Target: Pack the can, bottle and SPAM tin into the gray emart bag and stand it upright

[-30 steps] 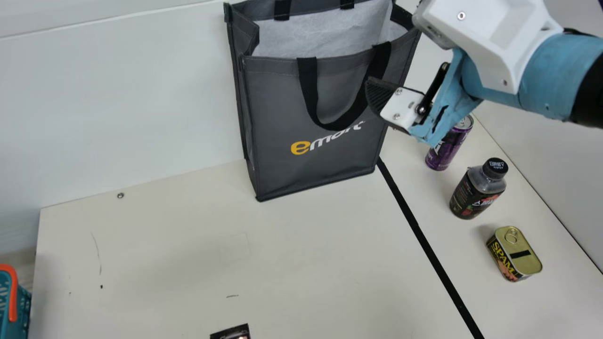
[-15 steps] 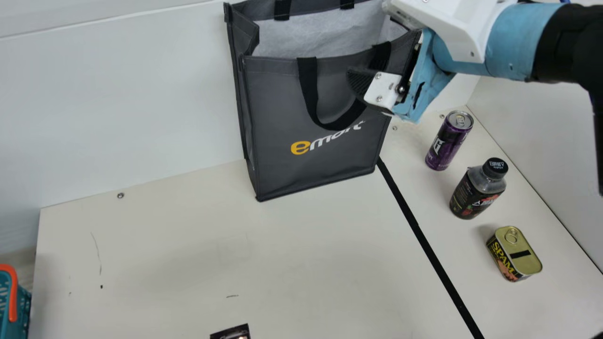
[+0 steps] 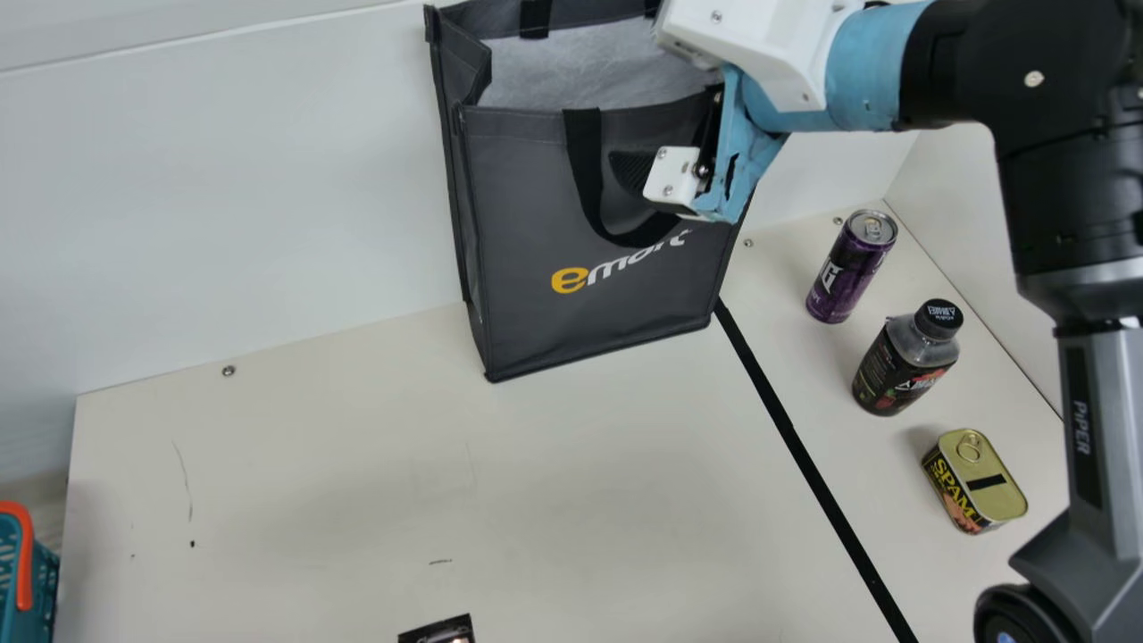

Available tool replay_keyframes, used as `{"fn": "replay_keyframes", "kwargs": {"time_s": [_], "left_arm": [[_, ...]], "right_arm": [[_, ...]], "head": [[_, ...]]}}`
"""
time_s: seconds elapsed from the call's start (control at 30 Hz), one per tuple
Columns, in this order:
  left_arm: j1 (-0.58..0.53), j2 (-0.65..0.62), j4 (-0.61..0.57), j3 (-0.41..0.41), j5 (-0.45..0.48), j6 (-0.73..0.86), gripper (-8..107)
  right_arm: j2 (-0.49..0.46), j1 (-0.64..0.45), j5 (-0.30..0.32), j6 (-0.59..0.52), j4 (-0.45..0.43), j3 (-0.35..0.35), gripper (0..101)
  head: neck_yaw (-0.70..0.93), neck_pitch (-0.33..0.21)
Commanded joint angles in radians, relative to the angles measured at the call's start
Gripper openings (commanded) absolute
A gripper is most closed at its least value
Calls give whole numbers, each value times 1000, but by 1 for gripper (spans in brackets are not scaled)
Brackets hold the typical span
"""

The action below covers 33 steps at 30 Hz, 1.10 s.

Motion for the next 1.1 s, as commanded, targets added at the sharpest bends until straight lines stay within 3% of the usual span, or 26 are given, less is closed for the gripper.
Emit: {"fn": "replay_keyframes", "kwargs": {"time_s": [0.0, 0.47, 0.93, 1.07], "left_arm": [[0, 0, 0, 0, 0, 0, 90], [0, 0, 0, 0, 0, 0, 90], [0, 0, 0, 0, 0, 0, 90], [0, 0, 0, 0, 0, 0, 90]], "right_arm": [[11, 2, 0, -13, 7, 4, 95], [81, -2, 0, -115, 35, 65, 95], [102, -8, 0, -194, 80, 124, 1], [93, -13, 0, -192, 85, 128, 0]], "head": [[-1, -24], [-1, -24], [-1, -24], [-1, -24]]}}
